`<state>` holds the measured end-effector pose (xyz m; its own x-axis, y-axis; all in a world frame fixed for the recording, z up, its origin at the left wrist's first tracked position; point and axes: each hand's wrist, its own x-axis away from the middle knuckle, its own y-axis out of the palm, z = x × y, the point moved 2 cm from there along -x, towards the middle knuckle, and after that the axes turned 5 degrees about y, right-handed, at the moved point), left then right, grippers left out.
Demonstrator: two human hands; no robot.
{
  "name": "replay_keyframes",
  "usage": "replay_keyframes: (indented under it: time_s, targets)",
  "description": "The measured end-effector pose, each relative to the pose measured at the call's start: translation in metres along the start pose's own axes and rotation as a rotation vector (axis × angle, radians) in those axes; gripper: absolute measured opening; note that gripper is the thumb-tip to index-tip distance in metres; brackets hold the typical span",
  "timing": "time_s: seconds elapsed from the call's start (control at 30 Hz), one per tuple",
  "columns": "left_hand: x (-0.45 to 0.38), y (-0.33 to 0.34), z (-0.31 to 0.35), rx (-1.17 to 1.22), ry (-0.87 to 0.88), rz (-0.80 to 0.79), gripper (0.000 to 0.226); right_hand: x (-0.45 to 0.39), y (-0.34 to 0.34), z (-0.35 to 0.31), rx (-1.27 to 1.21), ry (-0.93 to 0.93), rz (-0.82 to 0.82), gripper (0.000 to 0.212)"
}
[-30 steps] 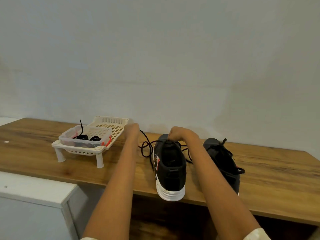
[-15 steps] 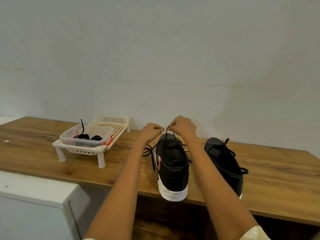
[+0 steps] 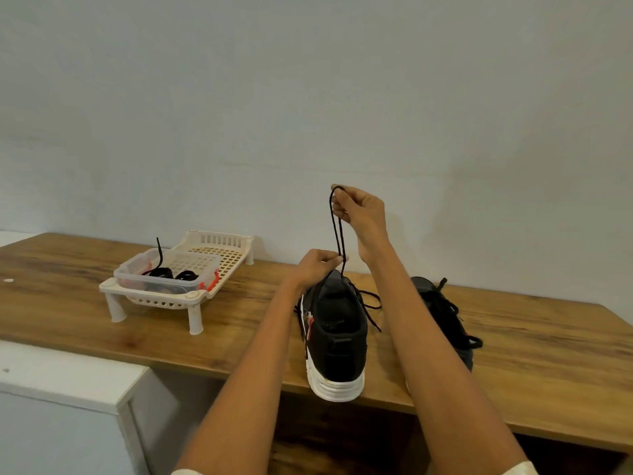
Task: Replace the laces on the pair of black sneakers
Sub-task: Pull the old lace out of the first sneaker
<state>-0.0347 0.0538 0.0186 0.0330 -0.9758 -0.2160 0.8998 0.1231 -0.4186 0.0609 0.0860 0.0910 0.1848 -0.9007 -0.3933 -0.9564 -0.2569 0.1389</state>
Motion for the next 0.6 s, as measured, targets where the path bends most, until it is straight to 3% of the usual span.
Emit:
replay_keyframes:
  time_s: [0.13,0.23,0.33,0.43,0.6]
  targets:
    - [-0.004,-0.004,-0.003,0.007,0.056,0.098,0.024,-0.001,-0.007,0.008,0.035,0.011,-0.013,0.022]
    - [-0.008,-0.016,0.004,0.103,0.110,0.290,0.021,0.000,-0.015,0.022,0.302,0.144,-0.023,0.028]
    - [-0.010,-0.029,0.020,0.270,0.138,0.467,0.015,0.006,-0.021,0.039,0.575,0.337,-0.233,0.039]
    - [-0.009,-0.030,0.040,0.346,0.190,0.464,0.018,0.014,-0.014,0.047,0.659,0.368,-0.406,0.036]
    - [-0.007,-0.032,0.044,0.567,0.185,0.488,0.015,0.013,-0.011,0.047,0.616,0.202,-0.221,0.024]
